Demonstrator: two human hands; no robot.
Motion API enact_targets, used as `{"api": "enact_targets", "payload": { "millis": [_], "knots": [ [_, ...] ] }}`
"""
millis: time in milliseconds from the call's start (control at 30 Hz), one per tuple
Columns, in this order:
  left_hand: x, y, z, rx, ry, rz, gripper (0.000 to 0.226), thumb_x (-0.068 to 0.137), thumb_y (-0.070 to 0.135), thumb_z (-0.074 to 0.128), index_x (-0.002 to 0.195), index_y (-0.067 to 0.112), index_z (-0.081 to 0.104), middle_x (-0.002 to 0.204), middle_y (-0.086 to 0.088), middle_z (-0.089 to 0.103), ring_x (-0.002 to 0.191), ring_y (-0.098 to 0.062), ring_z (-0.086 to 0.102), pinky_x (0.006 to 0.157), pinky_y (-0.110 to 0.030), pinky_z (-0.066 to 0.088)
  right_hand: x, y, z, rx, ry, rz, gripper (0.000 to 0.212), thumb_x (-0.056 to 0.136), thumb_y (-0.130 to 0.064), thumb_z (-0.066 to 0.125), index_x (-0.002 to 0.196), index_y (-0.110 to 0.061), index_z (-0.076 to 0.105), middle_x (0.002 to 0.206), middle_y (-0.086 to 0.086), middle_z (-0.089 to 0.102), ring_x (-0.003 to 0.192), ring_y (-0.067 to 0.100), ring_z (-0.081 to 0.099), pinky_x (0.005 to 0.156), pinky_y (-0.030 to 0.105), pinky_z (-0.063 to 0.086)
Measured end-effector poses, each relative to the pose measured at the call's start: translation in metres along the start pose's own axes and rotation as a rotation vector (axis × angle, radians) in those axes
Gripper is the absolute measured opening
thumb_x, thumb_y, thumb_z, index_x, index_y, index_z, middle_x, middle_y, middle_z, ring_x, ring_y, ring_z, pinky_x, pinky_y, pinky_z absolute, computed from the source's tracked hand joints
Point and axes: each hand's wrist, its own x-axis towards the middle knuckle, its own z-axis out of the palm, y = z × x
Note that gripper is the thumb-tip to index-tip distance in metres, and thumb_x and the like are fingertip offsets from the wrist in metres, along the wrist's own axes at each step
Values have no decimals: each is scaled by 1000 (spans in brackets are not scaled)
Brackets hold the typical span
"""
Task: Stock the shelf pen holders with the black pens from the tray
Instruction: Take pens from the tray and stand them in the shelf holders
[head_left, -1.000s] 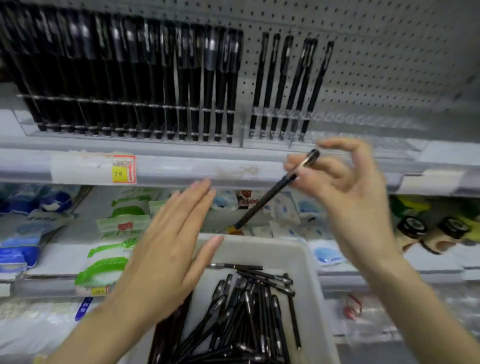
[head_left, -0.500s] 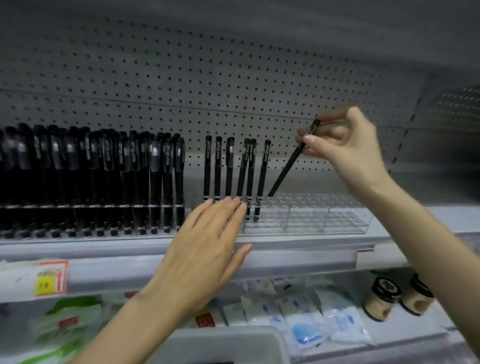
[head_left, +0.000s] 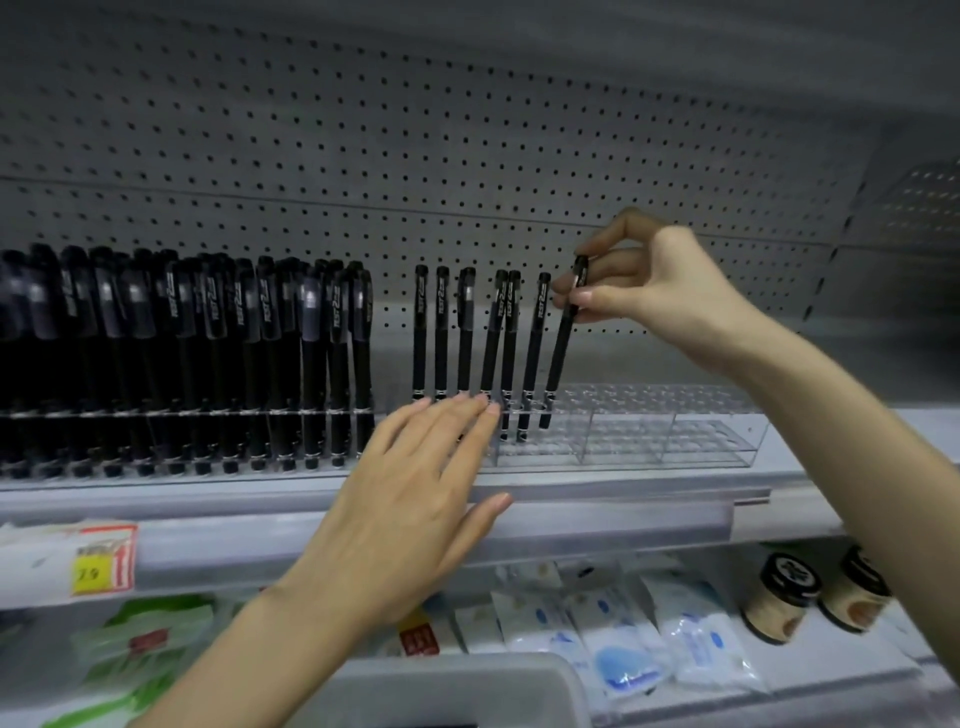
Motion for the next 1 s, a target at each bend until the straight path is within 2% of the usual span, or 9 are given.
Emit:
{"api": "enact_targets", "payload": {
  "millis": [167, 267, 400, 467, 567, 667, 800, 900, 1000],
  "knots": [
    [0, -1, -1, -1, -7, 9, 61, 98, 46, 30, 137, 4, 49, 135, -11, 55, 124, -22, 53, 108, -36, 27, 0, 9, 11, -103, -7, 24, 30, 81, 1, 70, 103, -10, 53, 98, 23, 68, 88, 25, 71, 79, 34, 59],
    [1, -7, -5, -8, -27, 33, 60, 99, 46, 30, 139, 5, 47, 138, -9, 53, 128, -21, 48, 109, -34, 26, -5, 9, 6, -159, -3, 48, 53, 80, -8, 74, 125, -18, 47, 103, 12, 69, 89, 15, 70, 90, 31, 54],
    [-1, -12, -16, -41, 8, 55, 61, 100, 48, 27, 143, 7, 43, 146, -7, 45, 134, -17, 40, 113, -34, 21, -22, -3, 4, -319, -30, 62, 74, 78, -26, 75, 139, -25, 32, 120, -2, 55, 108, 6, 58, 96, 27, 47],
    [-9, -10, -25, -100, 44, 31, 61, 101, 50, 23, 145, 10, 38, 148, -6, 41, 137, -15, 36, 113, -33, 19, -41, -10, 14, -383, 63, -25, 67, 81, -27, 72, 136, -26, 34, 120, -7, 52, 107, 6, 55, 90, 22, 48],
    [-38, -3, -40, -282, 75, -31, 61, 101, 49, 23, 147, 11, 34, 151, -4, 36, 140, -13, 28, 115, -33, 17, -84, -19, 44, -287, 141, -191, 48, 84, -23, 70, 123, -29, 43, 109, -10, 52, 97, 7, 56, 80, 18, 49],
    [-92, 5, -41, -400, 70, -137, 59, 101, 45, 28, 147, 9, 35, 151, -3, 35, 141, -13, 27, 116, -30, 17, -135, -5, 93, -129, -21, -174, 42, 85, -18, 71, 119, -25, 48, 109, -5, 54, 93, 10, 59, 80, 22, 51],
    [-199, 13, -15, -488, -84, -402, 58, 99, 45, 32, 146, 11, 37, 151, 0, 34, 141, -13, 27, 115, -29, 18, -205, 57, 174, -54, -299, 72, 42, 83, -20, 72, 117, -30, 49, 113, -6, 57, 98, 6, 59, 85, 23, 51],
    [-270, 11, 8, -464, -276, -590, 68, 97, 56, 26, 147, 11, 36, 153, 2, 30, 141, -15, 26, 116, -21, 10, -243, 116, 221, -172, -471, 262, 38, 85, -27, 70, 118, -29, 51, 112, -10, 56, 102, 3, 54, 93, 32, 47],
    [-313, 10, 26, -467, -393, -673, 77, 94, 66, 20, 151, 14, 28, 157, 4, 21, 144, -10, 18, 116, -21, 6, -262, 152, 248, -397, -615, 324, 46, 88, -37, 64, 129, -21, 50, 128, -2, 53, 120, 13, 47, 103, 32, 39]
  ]
}}
